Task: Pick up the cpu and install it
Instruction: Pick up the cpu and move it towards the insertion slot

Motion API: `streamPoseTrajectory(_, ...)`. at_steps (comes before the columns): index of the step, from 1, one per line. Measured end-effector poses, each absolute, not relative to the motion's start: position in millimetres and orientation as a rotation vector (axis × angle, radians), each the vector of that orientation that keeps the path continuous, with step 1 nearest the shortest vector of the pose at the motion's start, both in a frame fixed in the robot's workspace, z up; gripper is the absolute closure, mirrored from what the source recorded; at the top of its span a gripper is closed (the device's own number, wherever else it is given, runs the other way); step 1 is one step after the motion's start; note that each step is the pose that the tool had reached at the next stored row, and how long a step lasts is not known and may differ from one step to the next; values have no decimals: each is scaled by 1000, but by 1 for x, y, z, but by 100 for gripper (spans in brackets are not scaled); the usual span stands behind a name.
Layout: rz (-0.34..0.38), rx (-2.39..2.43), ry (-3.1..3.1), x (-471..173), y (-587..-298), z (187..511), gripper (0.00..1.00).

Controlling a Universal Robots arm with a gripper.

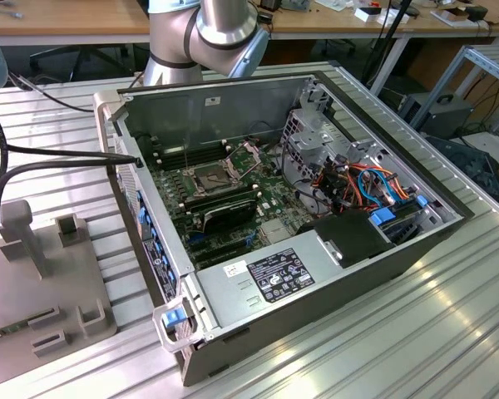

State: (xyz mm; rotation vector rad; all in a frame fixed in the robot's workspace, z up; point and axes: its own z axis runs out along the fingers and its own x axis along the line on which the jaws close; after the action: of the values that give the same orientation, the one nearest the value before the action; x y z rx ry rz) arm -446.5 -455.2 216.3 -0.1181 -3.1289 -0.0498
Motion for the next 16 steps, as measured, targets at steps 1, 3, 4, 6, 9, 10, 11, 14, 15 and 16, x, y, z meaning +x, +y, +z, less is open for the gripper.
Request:
streamPoseTrajectory(1,-50,-118,-3129,-447,-455,216,34)
streamPoseTrajectory(3,-50,-118,-3129,-447,-455,215,34)
streamPoseTrajectory(4,-50,-118,-3129,-447,-455,215,34)
streamPoseTrajectory(6,-50,-118,-3129,-447,-455,215,34)
streamPoseTrajectory(9,-50,-118,-3129,-447,-455,215,34)
streamPoseTrajectory(10,-50,-118,-3129,-447,-455,214,34)
streamPoseTrajectory(11,-50,-118,-3129,-447,-455,214,34)
streamPoseTrajectory(14,-50,-118,-3129,-447,-455,213,34)
streamPoseTrajectory(15,-50,-118,-3129,-447,-455,213,34)
streamPoseTrajectory(16,-50,-118,-3129,-447,-455,213,34)
